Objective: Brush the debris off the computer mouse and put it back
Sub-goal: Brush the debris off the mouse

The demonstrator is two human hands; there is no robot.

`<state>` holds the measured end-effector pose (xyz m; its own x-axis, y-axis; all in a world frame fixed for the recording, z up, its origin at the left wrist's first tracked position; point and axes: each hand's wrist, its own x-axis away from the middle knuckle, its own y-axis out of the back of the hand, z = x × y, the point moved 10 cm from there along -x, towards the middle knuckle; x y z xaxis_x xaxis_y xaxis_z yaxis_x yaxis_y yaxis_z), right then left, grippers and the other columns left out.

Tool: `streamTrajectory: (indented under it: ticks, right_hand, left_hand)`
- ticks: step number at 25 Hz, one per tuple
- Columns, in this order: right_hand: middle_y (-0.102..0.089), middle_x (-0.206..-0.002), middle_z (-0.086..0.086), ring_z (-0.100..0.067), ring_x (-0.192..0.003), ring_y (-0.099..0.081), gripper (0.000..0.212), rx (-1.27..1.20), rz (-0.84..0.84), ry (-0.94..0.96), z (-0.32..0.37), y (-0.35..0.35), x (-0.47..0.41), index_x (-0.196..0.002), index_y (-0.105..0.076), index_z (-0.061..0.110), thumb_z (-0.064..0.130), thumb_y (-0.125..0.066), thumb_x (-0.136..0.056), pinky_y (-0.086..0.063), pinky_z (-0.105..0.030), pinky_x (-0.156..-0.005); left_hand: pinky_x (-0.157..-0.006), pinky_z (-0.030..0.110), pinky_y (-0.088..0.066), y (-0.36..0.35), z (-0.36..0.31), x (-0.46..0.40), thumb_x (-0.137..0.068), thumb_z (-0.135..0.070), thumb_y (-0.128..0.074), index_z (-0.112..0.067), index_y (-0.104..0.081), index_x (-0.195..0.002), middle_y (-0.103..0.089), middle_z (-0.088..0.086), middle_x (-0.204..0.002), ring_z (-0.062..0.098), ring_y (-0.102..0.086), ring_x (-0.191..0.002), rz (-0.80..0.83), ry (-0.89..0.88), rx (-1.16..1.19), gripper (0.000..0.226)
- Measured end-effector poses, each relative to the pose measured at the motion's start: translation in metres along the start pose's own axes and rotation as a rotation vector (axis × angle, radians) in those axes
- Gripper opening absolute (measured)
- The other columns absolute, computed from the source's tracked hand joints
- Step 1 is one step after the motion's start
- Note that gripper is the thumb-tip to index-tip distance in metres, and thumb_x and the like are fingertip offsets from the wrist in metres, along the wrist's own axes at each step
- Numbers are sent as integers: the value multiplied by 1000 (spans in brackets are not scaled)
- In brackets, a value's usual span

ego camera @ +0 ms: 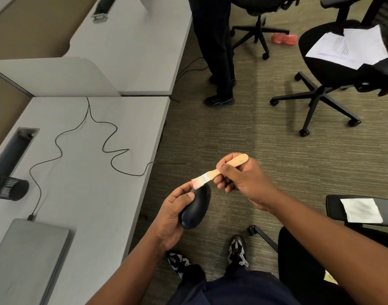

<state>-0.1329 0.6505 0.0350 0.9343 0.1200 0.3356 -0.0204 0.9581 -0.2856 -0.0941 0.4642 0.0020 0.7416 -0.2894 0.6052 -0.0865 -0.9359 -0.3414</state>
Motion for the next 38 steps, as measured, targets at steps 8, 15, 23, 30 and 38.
streamTrajectory:
  ticks: [8, 15, 23, 30, 38]
  right_hand:
    - [-79, -88, -16, -21, -72, -72, 4, 52, -97, 55, 5, 13, 4, -101, -71, 12, 16, -70, -98, -57, -26, -59]
    - [-79, -99, -18, -19, -81, -73, 11, -9, 175, -39, -1, -14, 12, -101, -76, 9, 3, -73, -92, -58, -24, -65]
    - [-74, -75, -13, -18, -66, -67, 22, 166, -30, -50, 3, 15, 3, -80, -76, 12, -7, -68, -88, -52, -24, -55]
    - [-77, -94, -16, -18, -76, -70, 10, 18, 114, -35, 5, -6, 5, -101, -75, 7, 5, -66, -99, -55, -24, -61]
    - [-77, -76, -10, -13, -63, -65, 12, 218, -70, -59, 4, 14, -1, -86, -77, 9, 8, -68, -93, -50, -23, -53]
  left_hand:
    - [-80, 36, -54, 0, -2, 2, -81, -30, -72, -12, -69, -131, -76, 7, -116, 20, -69, -101, 4, -16, 59, 53]
    - [-81, 39, -53, 4, -1, 1, -96, -18, -52, -10, -68, -129, -74, 10, -115, 24, -67, -103, -56, -13, 93, 38]
    - [-80, 38, -53, 15, 5, -2, -87, -26, -57, -5, -60, -144, -70, 14, -124, 25, -65, -106, -114, 15, 123, 61]
    - [-85, 40, -54, 14, 0, -11, -88, -28, -57, -8, -62, -144, -69, 15, -127, 28, -62, -112, -105, 20, 175, 60]
    - [-85, 40, -54, 16, 2, -15, -97, -23, -56, -19, -77, -117, -76, 9, -117, 23, -69, -105, -116, 12, 111, 28]
